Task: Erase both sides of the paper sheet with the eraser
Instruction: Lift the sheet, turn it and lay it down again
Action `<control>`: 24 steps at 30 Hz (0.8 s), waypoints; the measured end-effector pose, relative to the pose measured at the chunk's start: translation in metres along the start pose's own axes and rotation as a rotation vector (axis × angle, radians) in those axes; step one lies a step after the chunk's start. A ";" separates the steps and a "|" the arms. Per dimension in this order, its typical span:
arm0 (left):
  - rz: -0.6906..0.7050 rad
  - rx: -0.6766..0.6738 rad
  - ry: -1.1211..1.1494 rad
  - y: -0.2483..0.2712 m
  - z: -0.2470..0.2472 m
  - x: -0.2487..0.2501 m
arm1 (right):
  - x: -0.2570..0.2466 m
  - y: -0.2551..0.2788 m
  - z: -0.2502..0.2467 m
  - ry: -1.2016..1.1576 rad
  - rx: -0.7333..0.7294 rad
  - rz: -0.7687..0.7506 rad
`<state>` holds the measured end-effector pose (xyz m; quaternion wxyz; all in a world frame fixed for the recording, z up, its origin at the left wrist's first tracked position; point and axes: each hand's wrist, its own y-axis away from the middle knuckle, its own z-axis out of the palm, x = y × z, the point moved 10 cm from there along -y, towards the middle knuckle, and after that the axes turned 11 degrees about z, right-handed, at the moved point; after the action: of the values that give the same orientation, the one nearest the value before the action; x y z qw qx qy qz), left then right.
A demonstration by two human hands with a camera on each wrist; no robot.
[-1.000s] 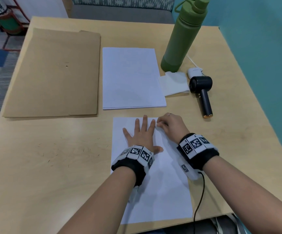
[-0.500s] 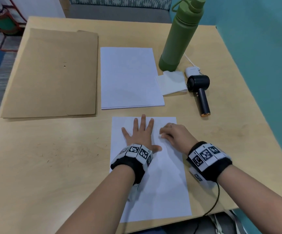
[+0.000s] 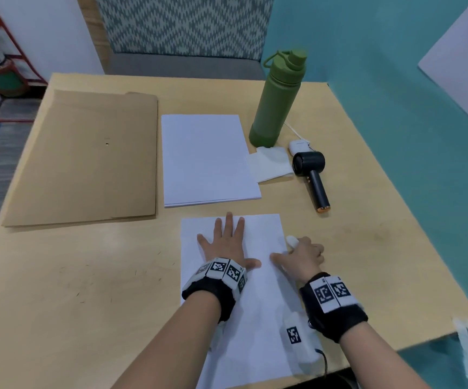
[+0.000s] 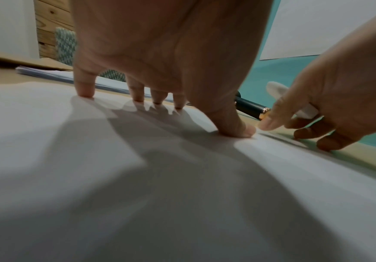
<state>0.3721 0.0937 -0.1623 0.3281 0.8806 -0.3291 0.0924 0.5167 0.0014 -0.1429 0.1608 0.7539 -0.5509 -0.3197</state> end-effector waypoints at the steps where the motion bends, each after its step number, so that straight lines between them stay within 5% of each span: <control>1: 0.004 0.005 -0.003 0.000 0.000 0.000 | 0.000 0.003 0.001 -0.003 -0.010 0.017; 10: -0.001 0.162 0.133 0.005 -0.009 -0.016 | -0.032 0.016 0.001 -0.262 -0.101 -0.222; 18: -0.082 0.688 0.771 0.076 -0.093 -0.089 | -0.058 0.054 -0.027 -0.723 -0.370 -0.428; 21: 0.047 0.680 1.158 0.094 -0.121 -0.102 | -0.081 0.068 -0.038 -0.849 -0.451 -0.505; 24: 0.118 0.734 1.178 0.114 -0.149 -0.112 | -0.104 0.082 -0.042 -0.939 -0.521 -0.572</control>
<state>0.2209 0.1825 -0.0312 0.1275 0.7185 -0.0912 0.6776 0.4654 0.0656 -0.0317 -0.0124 0.5865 -0.2422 -0.7728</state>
